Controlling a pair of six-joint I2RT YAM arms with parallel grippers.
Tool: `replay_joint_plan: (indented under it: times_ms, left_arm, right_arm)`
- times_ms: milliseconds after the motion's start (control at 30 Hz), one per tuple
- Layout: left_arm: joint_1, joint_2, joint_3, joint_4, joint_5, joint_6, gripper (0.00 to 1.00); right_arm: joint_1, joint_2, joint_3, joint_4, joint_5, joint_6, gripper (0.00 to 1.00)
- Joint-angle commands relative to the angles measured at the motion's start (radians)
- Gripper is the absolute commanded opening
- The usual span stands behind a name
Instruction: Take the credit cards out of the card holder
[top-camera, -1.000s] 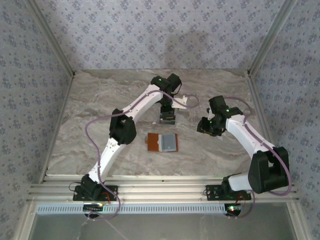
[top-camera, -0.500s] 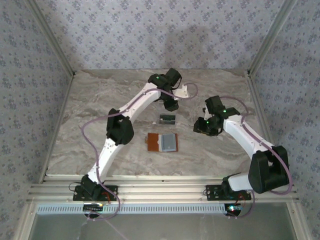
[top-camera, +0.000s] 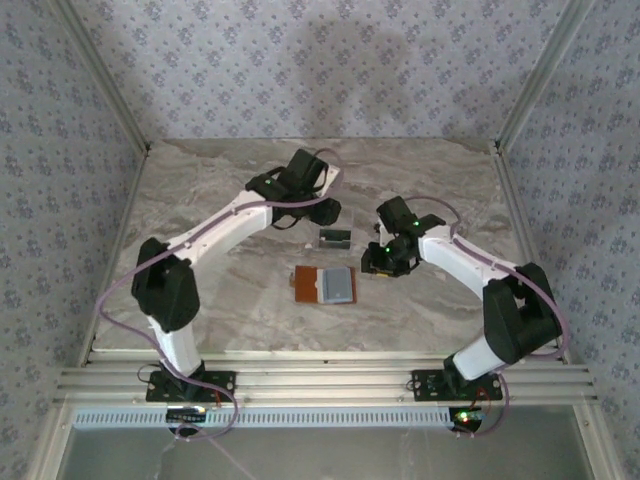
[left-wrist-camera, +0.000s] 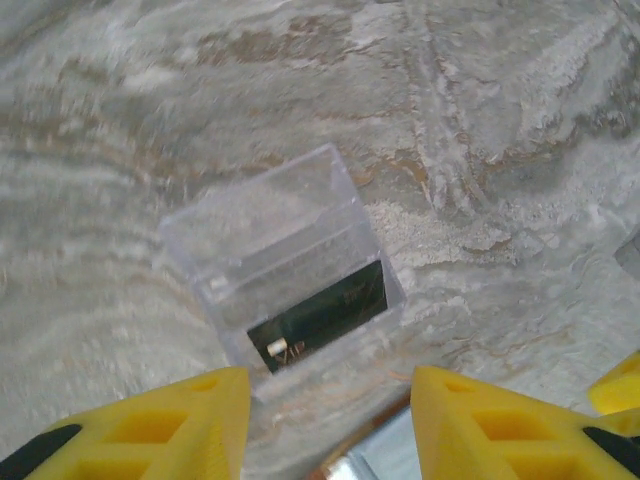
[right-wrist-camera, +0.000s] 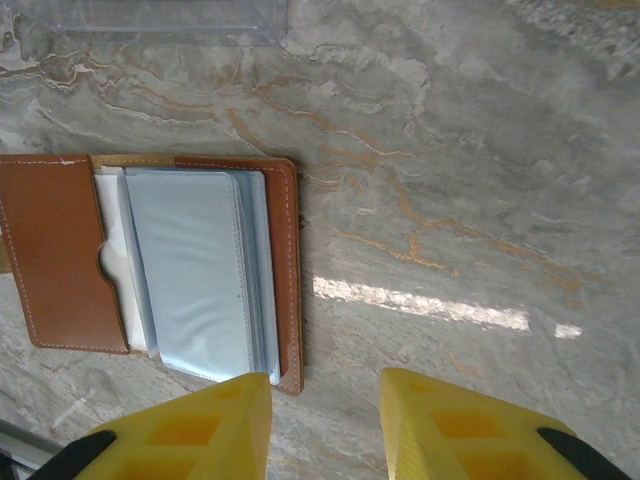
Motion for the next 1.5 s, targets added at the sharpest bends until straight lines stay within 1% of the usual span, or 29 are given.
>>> replay_joint_plan:
  times_ms: [0, 100, 133, 300, 400, 467, 533, 633, 767, 933, 1100, 1467]
  left_arm:
    - [0.007, -0.033, -0.061, 0.027, -0.015, -0.307, 0.45]
    - [-0.006, -0.032, -0.096, -0.047, -0.045, -0.476, 0.4]
    - [-0.012, -0.03, -0.109, -0.06, -0.038, -0.503, 0.4]
    - [-0.069, -0.025, -0.162, -0.095, -0.046, -0.612, 0.42]
    - [-0.109, 0.005, -0.158, -0.141, -0.05, -0.654, 0.42]
    - [-0.143, 0.036, -0.129, -0.199, -0.087, -0.68, 0.43]
    - [-0.175, 0.078, -0.084, -0.254, -0.11, -0.694, 0.43]
    - [-0.21, 0.127, -0.049, -0.281, -0.127, -0.718, 0.44]
    - [-0.232, 0.186, -0.015, -0.295, -0.12, -0.731, 0.44]
    - [-0.262, 0.252, 0.036, -0.316, -0.12, -0.74, 0.45]
    - [-0.282, 0.313, 0.092, -0.358, -0.137, -0.739, 0.45]
    - [-0.286, 0.36, 0.122, -0.354, -0.104, -0.721, 0.48]
  right_arm:
    - [0.01, 0.019, 0.02, 0.016, -0.014, 0.019, 0.36]
    - [0.011, 0.029, 0.025, 0.013, -0.012, 0.015, 0.36]
    - [0.01, 0.03, 0.027, 0.008, -0.01, 0.011, 0.36]
    - [0.003, 0.029, 0.023, -0.01, -0.01, 0.004, 0.36]
    - [-0.011, 0.028, 0.012, -0.011, -0.005, 0.001, 0.36]
    - [-0.023, 0.023, 0.006, -0.012, -0.004, -0.005, 0.36]
    - [-0.036, 0.015, 0.002, -0.017, -0.002, -0.014, 0.36]
    - [-0.065, -0.003, -0.007, -0.025, -0.004, -0.029, 0.35]
    - [-0.11, -0.025, -0.019, -0.032, -0.024, -0.051, 0.35]
    - [-0.136, -0.045, -0.032, -0.037, -0.038, -0.07, 0.36]
    - [-0.141, -0.038, -0.026, -0.04, -0.051, -0.086, 0.35]
    - [-0.143, -0.045, -0.046, -0.031, -0.06, -0.086, 0.35]
